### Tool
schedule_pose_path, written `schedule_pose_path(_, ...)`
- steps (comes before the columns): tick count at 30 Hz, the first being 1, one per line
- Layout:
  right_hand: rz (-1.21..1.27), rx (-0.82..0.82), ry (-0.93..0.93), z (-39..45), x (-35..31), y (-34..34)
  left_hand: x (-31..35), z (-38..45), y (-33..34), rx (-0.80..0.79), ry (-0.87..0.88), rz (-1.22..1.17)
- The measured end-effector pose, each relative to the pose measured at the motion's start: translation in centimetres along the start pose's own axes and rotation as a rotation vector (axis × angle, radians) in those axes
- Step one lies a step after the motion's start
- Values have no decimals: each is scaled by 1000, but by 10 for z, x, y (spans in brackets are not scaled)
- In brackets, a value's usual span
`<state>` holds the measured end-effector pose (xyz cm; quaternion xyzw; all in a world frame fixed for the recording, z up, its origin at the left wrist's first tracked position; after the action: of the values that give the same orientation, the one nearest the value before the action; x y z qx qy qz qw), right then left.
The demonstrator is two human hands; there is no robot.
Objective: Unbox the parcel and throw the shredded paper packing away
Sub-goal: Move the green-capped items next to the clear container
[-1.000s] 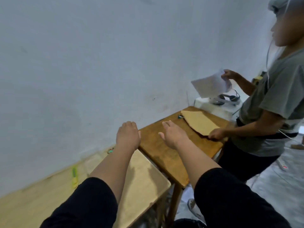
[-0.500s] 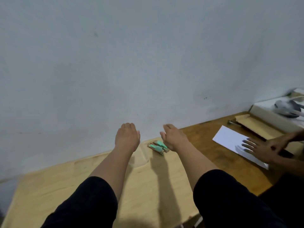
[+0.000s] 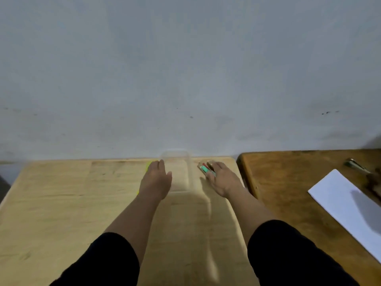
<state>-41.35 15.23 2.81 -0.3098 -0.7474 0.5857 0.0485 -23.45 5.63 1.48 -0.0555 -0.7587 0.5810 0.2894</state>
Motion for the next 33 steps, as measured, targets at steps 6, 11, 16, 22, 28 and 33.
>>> schedule_pose_path(6,161,47,25,40,36,25,-3,13,36,2,-59,-123)
schedule_pose_path(11,132,47,43,56,50,47,-15,16,55,-43,-102,-171)
schedule_pose_path(16,104,121,79,63,54,52,-25,19,67,-112,-117,-238)
schedule_pose_path(22,115,146,100,67,57,56,-23,14,65,-192,-132,-386)
schedule_pose_path(28,284,205,170,54,56,56,-27,15,59,-250,-119,-412)
schedule_pose_path(33,386,371,144,44,38,35,-20,12,51,-266,-55,-412)
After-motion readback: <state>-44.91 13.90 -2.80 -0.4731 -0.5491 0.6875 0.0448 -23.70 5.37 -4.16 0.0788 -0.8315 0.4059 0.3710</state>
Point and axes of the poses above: each hand's wrist, its own z-axis towards the middle knuckle, its own y-axis out of the palm, x = y × z, the point moved 5 cm from there along z, towards the middle knuckle
